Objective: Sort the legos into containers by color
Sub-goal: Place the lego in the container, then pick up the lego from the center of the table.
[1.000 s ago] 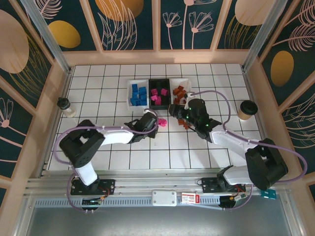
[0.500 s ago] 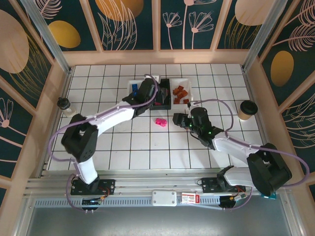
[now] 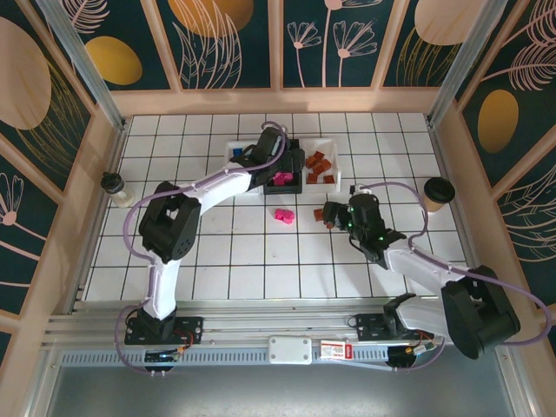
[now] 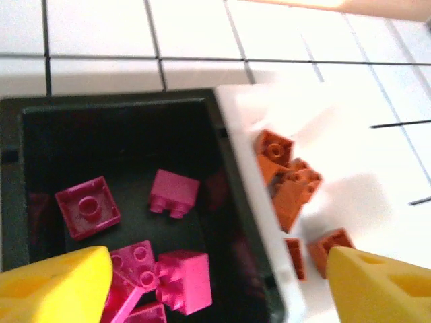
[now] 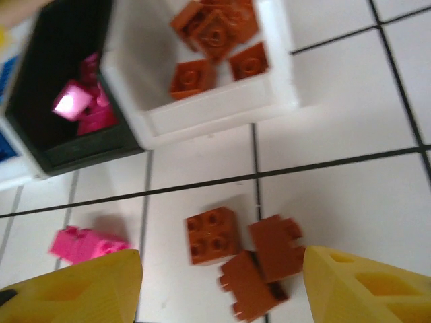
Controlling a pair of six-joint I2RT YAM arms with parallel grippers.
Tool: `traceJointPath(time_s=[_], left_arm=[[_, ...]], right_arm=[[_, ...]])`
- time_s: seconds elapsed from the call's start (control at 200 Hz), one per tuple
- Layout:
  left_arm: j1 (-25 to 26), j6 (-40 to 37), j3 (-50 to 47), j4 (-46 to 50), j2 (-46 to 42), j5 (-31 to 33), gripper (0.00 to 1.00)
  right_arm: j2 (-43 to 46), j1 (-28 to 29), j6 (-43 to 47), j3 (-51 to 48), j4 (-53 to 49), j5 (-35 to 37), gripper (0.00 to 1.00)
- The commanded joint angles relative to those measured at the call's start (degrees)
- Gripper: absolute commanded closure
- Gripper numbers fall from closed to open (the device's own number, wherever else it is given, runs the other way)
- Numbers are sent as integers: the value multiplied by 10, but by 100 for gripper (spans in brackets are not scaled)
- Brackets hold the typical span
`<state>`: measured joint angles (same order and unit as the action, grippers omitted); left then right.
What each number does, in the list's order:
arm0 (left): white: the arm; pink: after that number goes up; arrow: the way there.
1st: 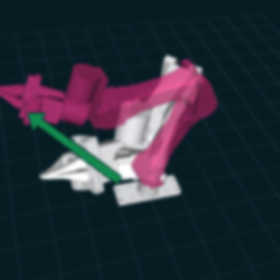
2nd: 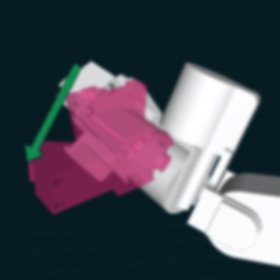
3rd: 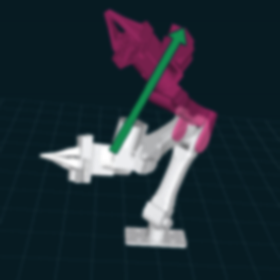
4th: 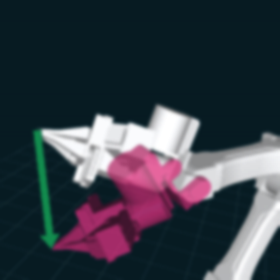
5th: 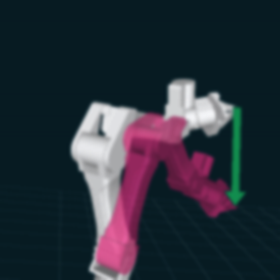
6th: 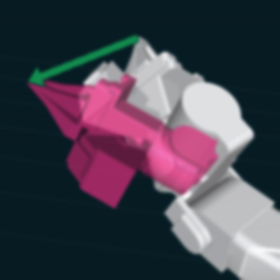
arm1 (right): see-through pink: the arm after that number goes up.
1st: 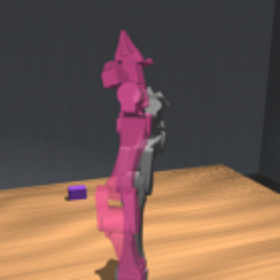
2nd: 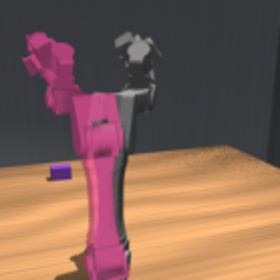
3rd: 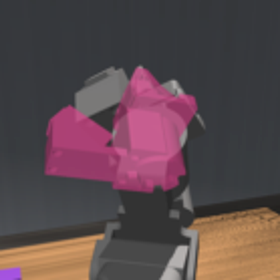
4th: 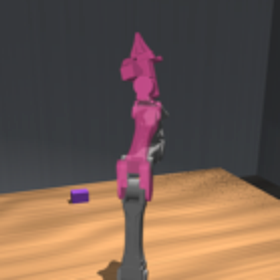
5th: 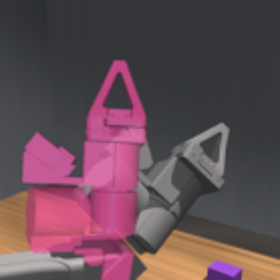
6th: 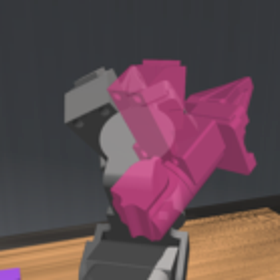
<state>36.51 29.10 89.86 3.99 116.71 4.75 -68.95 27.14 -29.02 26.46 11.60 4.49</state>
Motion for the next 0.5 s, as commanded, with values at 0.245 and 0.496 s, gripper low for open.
traceJointPath(time_s=[0.245,0.496], left_arm=[[39,29,-260,-101,-245,-13,4],[40,38,-385,-109,-321,0,1]], right_arm=[[-144,-55,9,62,18,-33,41],[-192,-54,14,75,35,-88,46]])
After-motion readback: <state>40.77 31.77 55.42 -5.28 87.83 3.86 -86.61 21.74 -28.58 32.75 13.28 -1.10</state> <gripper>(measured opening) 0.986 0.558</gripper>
